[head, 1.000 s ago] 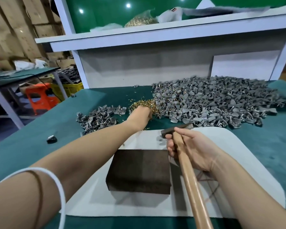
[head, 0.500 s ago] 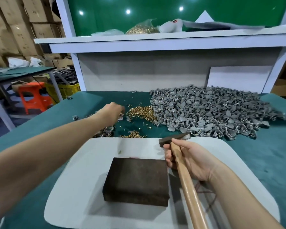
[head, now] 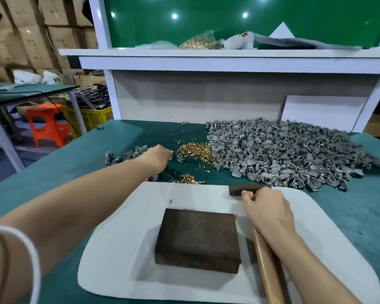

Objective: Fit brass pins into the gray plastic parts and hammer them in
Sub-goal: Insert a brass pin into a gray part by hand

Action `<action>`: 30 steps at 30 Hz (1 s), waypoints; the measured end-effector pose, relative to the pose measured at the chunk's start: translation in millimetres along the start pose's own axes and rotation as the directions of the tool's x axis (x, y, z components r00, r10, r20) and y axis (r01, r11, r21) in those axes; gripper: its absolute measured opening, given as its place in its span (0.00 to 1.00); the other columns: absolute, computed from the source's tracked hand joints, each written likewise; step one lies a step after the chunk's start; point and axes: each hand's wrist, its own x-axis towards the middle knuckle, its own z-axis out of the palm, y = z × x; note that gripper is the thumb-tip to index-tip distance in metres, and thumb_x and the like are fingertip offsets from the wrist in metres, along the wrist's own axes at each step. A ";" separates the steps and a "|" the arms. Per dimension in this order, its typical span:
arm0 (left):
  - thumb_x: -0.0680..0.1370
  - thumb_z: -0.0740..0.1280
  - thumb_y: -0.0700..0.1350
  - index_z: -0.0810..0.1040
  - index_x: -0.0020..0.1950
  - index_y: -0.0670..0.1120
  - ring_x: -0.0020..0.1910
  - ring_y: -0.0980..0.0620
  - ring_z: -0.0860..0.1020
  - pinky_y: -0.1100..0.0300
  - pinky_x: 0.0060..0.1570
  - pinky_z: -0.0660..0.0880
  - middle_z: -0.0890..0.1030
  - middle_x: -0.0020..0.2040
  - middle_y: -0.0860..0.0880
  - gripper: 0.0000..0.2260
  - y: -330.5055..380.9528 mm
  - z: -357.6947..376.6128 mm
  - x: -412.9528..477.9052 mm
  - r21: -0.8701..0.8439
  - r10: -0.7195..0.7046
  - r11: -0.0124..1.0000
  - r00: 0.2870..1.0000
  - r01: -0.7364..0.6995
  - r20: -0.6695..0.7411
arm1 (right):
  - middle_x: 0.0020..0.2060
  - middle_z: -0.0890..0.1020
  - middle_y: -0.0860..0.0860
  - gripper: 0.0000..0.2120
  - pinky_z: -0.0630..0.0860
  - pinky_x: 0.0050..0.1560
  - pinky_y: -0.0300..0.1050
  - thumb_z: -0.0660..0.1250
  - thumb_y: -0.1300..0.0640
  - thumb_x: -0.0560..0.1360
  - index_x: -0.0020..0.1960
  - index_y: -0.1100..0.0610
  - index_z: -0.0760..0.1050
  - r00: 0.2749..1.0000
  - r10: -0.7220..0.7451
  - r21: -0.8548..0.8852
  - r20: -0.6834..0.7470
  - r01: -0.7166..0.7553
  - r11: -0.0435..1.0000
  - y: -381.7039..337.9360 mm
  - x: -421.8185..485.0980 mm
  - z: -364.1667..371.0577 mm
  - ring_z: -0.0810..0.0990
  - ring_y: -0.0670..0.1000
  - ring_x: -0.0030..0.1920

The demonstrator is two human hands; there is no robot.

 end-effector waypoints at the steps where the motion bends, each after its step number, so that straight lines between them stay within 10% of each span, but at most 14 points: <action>1: 0.77 0.57 0.30 0.75 0.57 0.38 0.39 0.48 0.74 0.60 0.39 0.73 0.70 0.34 0.48 0.12 -1.3 -0.8 -1.3 -0.019 -0.010 1.000 1.000 0.010 0.007 | 0.32 0.70 0.52 0.17 0.65 0.39 0.43 0.59 0.47 0.77 0.35 0.56 0.70 1.000 -0.010 -0.028 0.000 0.010 1.000 0.6 -0.4 -0.5 0.72 0.59 0.38; 7: 0.78 0.59 0.32 0.75 0.62 0.37 0.54 0.43 0.78 0.57 0.48 0.75 0.79 0.56 0.40 0.14 -10.7 -0.4 -12.9 -0.037 -0.115 0.993 0.993 0.115 0.008 | 0.43 0.79 0.58 0.19 0.66 0.40 0.45 0.59 0.44 0.77 0.43 0.60 0.78 0.998 -0.066 -0.122 0.003 0.066 0.990 4.8 1.4 1.5 0.78 0.61 0.48; 18: 0.77 0.61 0.32 0.76 0.54 0.36 0.42 0.44 0.73 0.56 0.42 0.73 0.73 0.44 0.43 0.08 -12.8 1.1 -14.7 -0.052 -0.156 0.986 0.988 0.156 0.011 | 0.36 0.72 0.54 0.18 0.68 0.39 0.45 0.59 0.44 0.77 0.44 0.59 0.77 0.996 -0.080 -0.093 0.031 0.082 0.992 8.5 2.1 0.1 0.72 0.59 0.39; 25: 0.75 0.71 0.40 0.76 0.63 0.47 0.54 0.43 0.77 0.53 0.53 0.76 0.77 0.59 0.44 0.17 -19.2 -7.5 -8.8 -0.087 0.043 0.996 0.993 -0.033 0.110 | 0.37 0.73 0.55 0.18 0.69 0.39 0.46 0.59 0.45 0.77 0.44 0.59 0.77 0.996 -0.082 -0.097 0.019 0.084 0.992 8.5 2.2 -0.7 0.77 0.61 0.43; 30: 0.75 0.65 0.33 0.79 0.51 0.44 0.42 0.48 0.74 0.62 0.35 0.67 0.79 0.50 0.45 0.09 -14.9 -7.9 -10.1 -0.063 0.092 0.994 0.992 -0.087 0.090 | 0.40 0.78 0.57 0.18 0.70 0.40 0.46 0.59 0.45 0.77 0.44 0.58 0.77 0.997 -0.071 -0.090 0.044 0.074 0.993 7.4 0.6 -2.1 0.78 0.61 0.45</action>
